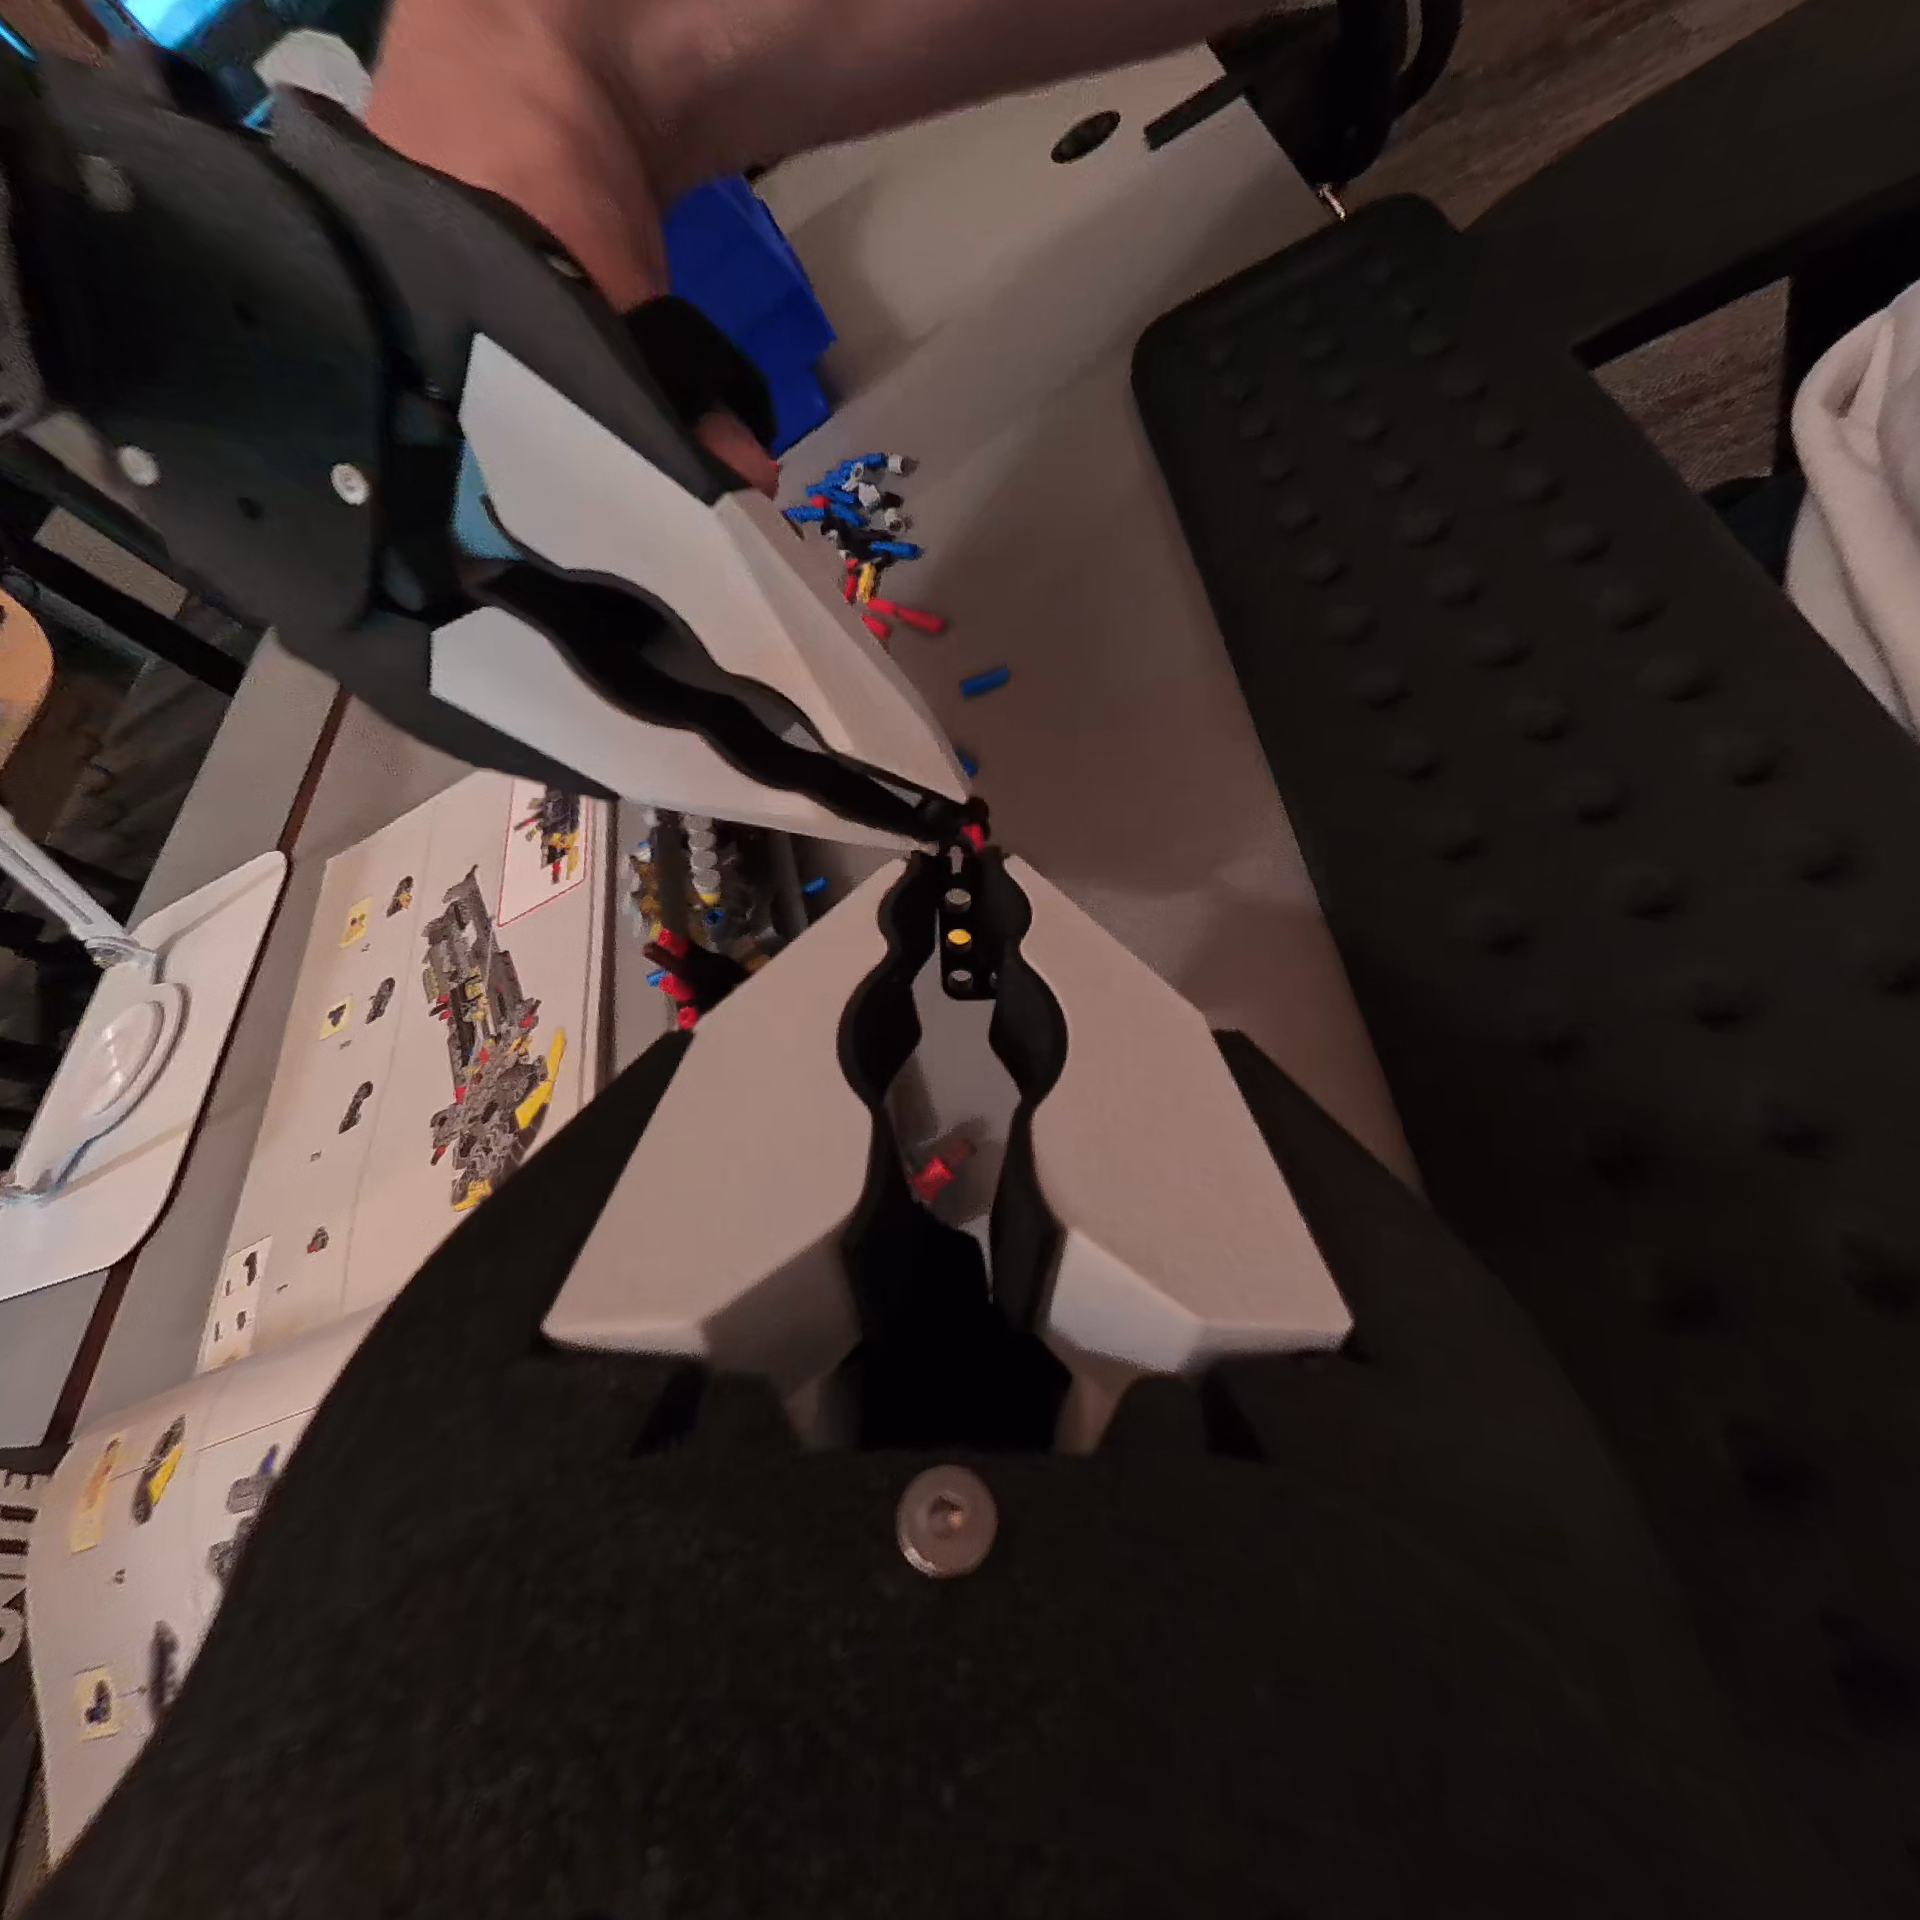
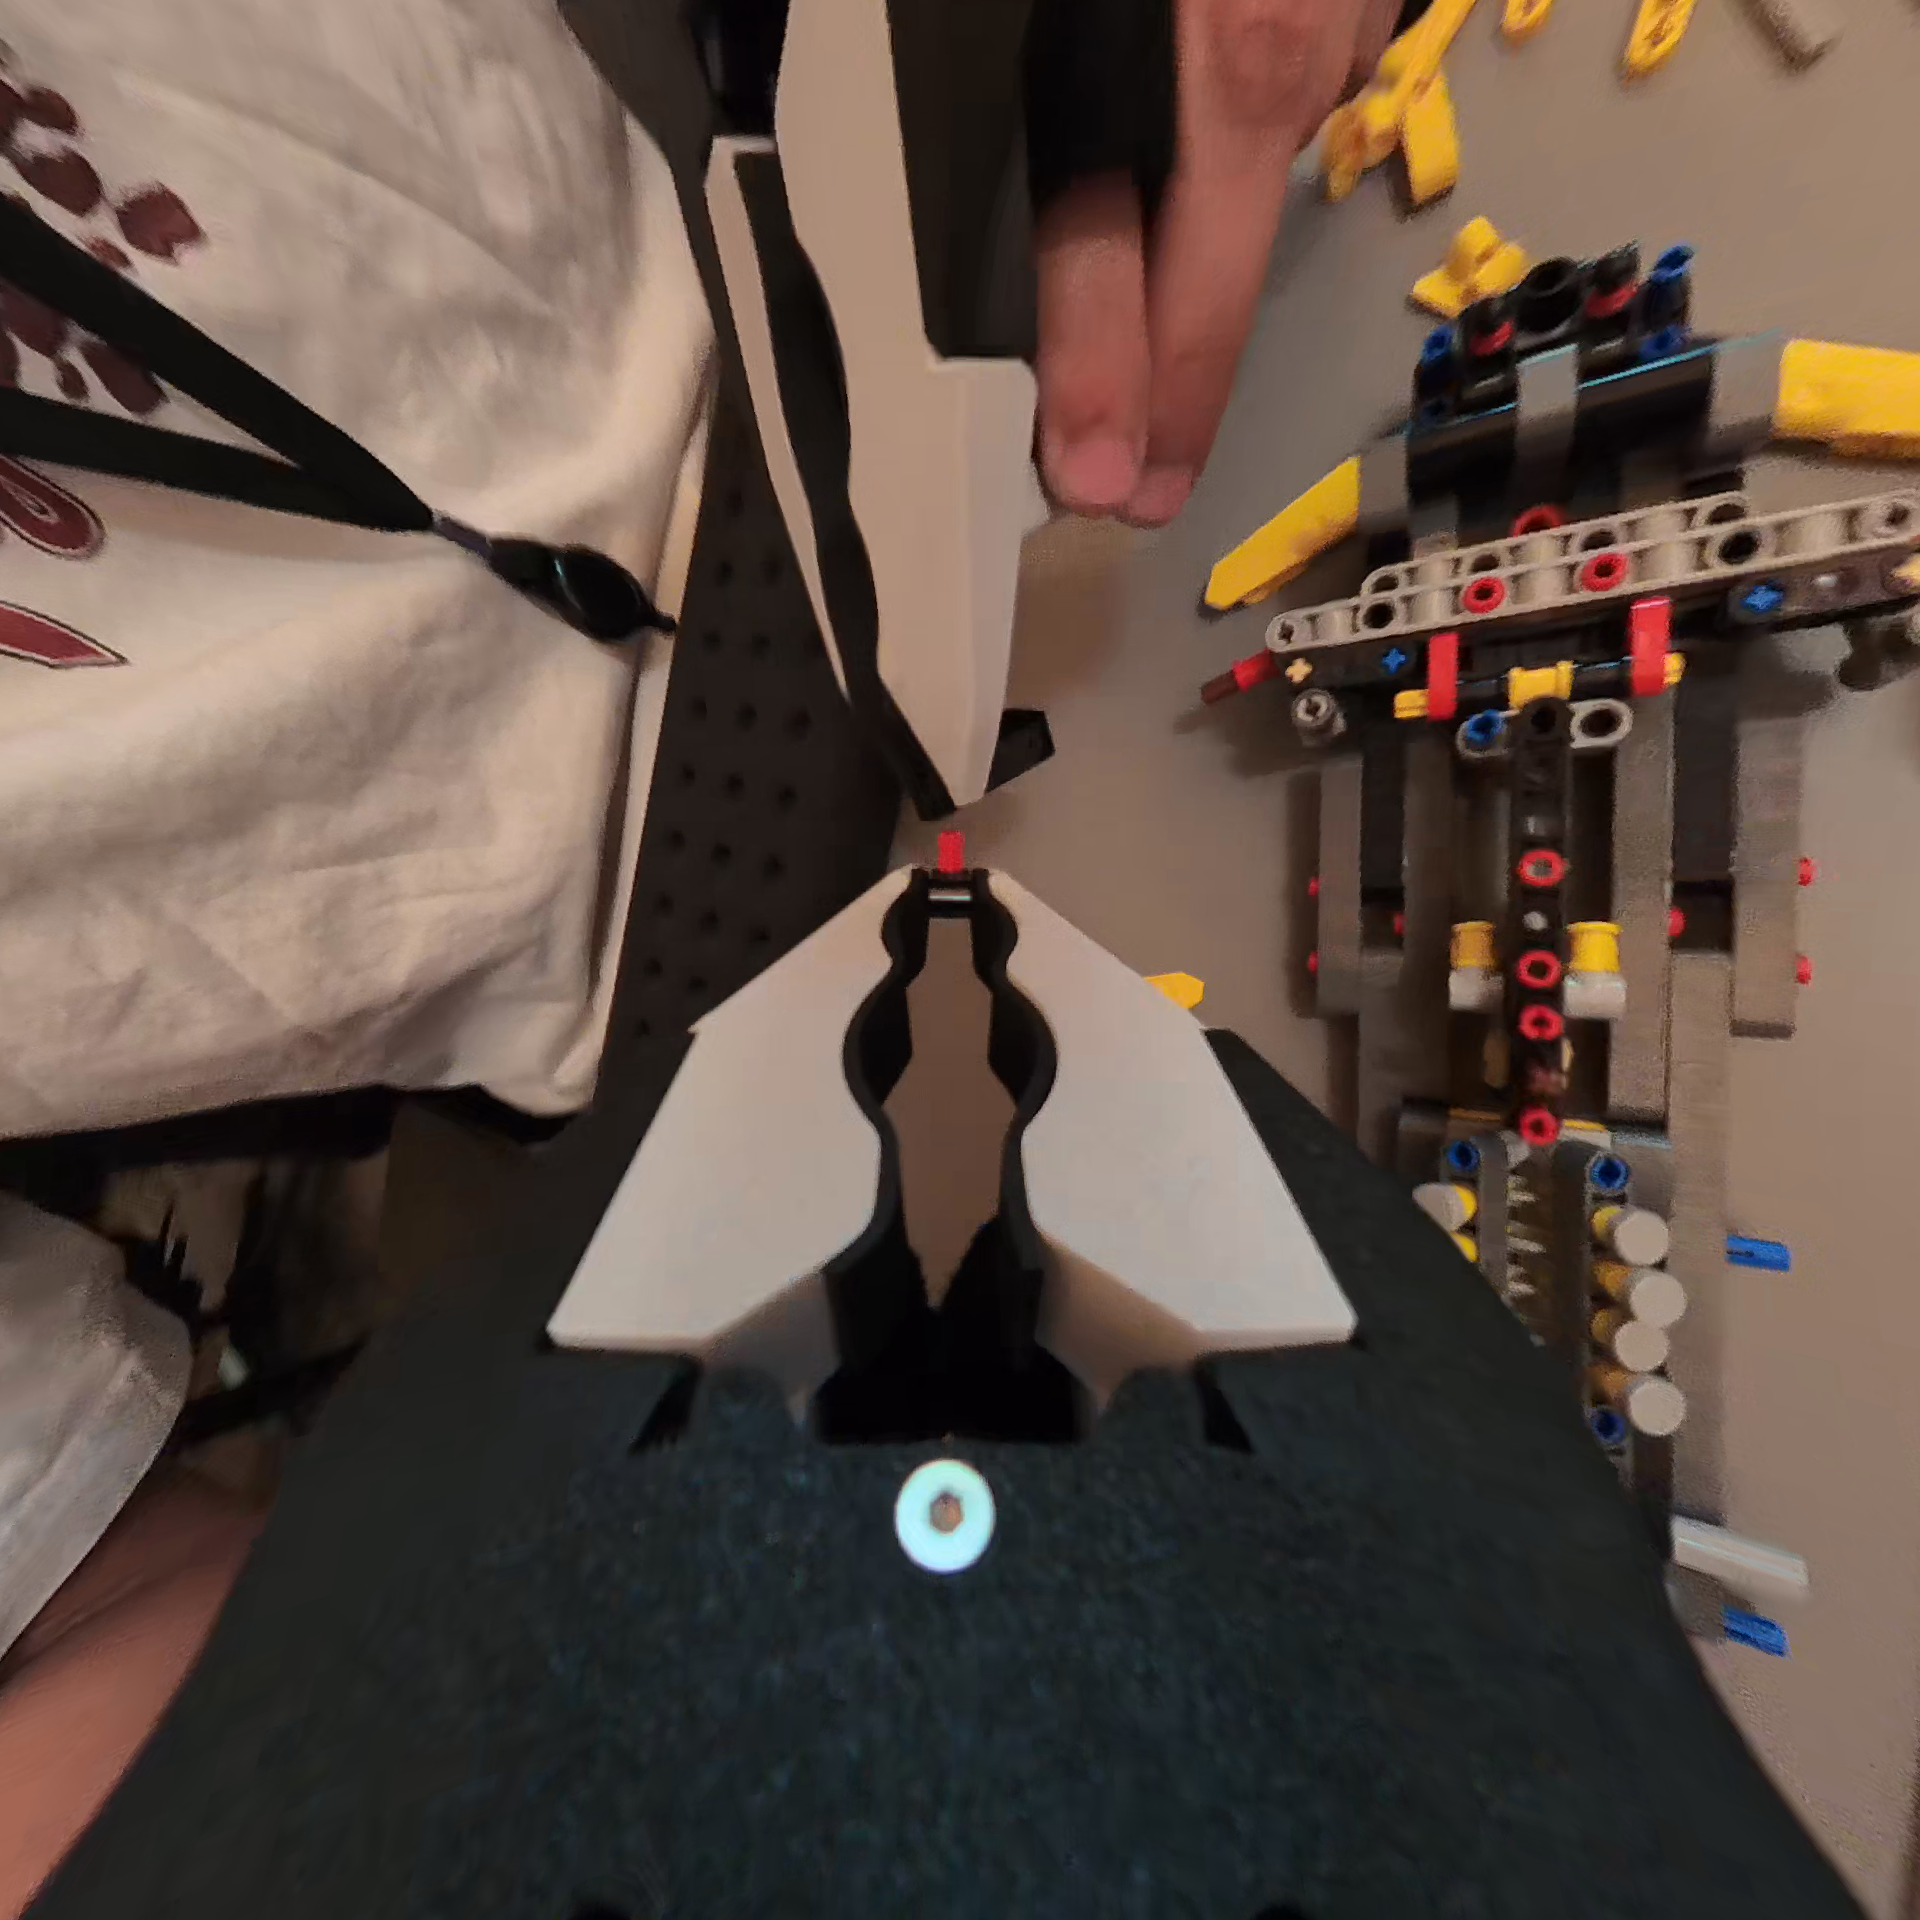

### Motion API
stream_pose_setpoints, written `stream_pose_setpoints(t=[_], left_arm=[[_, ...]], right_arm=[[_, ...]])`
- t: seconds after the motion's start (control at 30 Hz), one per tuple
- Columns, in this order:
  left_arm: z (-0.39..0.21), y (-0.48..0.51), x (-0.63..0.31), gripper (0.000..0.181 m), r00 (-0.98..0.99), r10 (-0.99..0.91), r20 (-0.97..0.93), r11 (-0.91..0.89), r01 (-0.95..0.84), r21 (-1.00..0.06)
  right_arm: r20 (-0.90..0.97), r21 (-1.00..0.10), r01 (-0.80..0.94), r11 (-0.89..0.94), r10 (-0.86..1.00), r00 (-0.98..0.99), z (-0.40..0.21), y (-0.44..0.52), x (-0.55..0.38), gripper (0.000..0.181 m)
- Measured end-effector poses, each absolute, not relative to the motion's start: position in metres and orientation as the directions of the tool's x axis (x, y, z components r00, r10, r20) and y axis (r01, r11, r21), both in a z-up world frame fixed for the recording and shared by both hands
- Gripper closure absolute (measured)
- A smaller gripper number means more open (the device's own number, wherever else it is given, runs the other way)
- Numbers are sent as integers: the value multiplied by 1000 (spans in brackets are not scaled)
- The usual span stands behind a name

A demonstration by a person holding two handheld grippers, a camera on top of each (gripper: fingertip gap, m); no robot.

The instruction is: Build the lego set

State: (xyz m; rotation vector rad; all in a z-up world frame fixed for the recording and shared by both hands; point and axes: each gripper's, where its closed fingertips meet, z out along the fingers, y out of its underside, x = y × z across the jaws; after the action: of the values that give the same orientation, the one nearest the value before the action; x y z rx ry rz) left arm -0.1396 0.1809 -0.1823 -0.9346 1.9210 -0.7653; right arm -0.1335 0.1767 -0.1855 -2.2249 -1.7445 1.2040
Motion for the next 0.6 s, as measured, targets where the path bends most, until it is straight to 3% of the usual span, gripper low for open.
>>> stream_pose_setpoints(t=[0.13,0.33,0.6], left_arm=[[-183,184,-142,176,-365,-819,-442,556,-320,-767],[-191,197,-145,176,-346,-794,-500,605,-372,-704],[-197,195,-143,176,-356,-788,-503,614,-385,-689]], right_arm=[[-544,-637,618,-462,837,65,-171,184,-133,175],[-315,-377,847,-375,912,264,-225,155,-103,175],[-64,-262,915,-306,952,300,-244,148,-90,175]])
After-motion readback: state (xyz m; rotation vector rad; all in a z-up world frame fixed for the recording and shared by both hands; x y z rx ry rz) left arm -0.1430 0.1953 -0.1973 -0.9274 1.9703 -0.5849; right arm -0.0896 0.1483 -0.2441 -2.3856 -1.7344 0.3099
